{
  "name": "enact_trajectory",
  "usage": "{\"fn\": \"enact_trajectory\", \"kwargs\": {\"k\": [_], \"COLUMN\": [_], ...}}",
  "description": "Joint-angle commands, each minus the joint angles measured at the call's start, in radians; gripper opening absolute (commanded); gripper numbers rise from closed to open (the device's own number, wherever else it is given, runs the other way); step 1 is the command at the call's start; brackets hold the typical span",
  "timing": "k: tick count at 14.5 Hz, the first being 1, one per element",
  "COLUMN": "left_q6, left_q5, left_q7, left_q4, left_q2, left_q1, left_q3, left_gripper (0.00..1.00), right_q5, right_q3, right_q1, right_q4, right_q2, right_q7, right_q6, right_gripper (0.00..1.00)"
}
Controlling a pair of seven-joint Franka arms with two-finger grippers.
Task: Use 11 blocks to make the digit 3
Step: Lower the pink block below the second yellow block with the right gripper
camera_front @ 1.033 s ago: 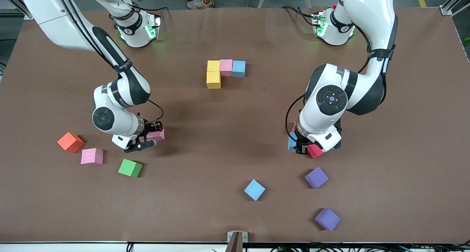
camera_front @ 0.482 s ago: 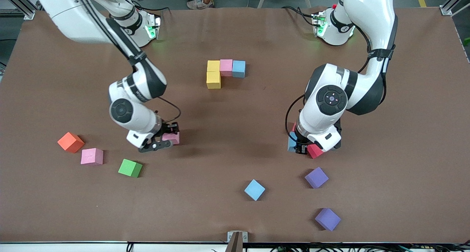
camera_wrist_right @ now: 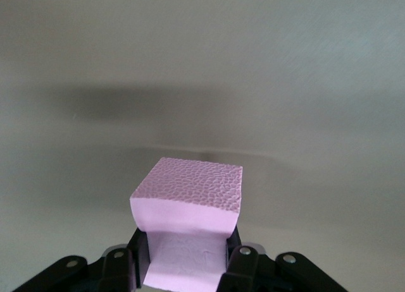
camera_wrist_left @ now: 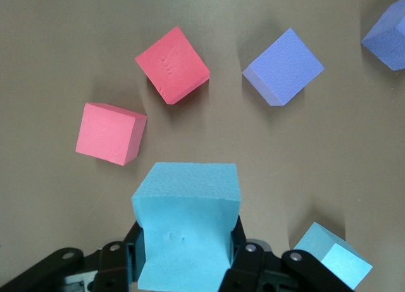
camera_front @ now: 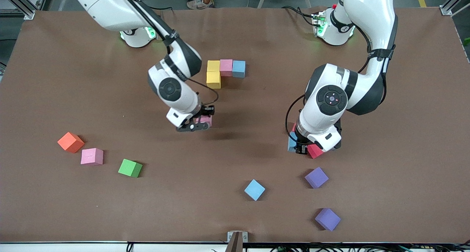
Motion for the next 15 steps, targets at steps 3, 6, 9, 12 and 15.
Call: {"fn": "enact_trajectory", "kwargs": {"k": [3, 6, 9, 12, 15], "left_q6": [-0.009, -0.009, -0.009, -0.009, -0.009], "left_q5": [-0.026, -0.027, -0.027, -0.026, -0.026], "left_q7": [0.021, 0.021, 0.021, 0.021, 0.023], "left_q4": [-0.004, -0.004, -0.004, -0.004, -0.004], "left_q2": [-0.014, -0.013, -0.012, -0.012, -0.011], "left_q1": [0.001, 0.001, 0.001, 0.001, 0.001], "left_q3": [0.002, 0.004, 0.002, 0.004, 0.004], "left_gripper": [0.17, 0.17, 0.17, 0.17, 0.17], "right_q5": [0.021, 0.021, 0.021, 0.023, 0.029], "right_q3": [-0.006, -0.004, 0.001, 0.020, 0.025], "right_q1": [0.027, 0.052, 0.053, 0.052, 0.053], "right_q4": [-0.110, -0.162, -0.188, -0.225, -0.246], "right_q2": [-0.062, -0.065, -0.076, -0.109, -0.117], "right_q7": [0.008, 0.008, 0.008, 0.008, 0.008], "right_q6": [0.018, 0.093, 0.098, 0.096, 0.102], "right_gripper": [0.45, 0.45, 0.45, 0.45, 0.43]}}
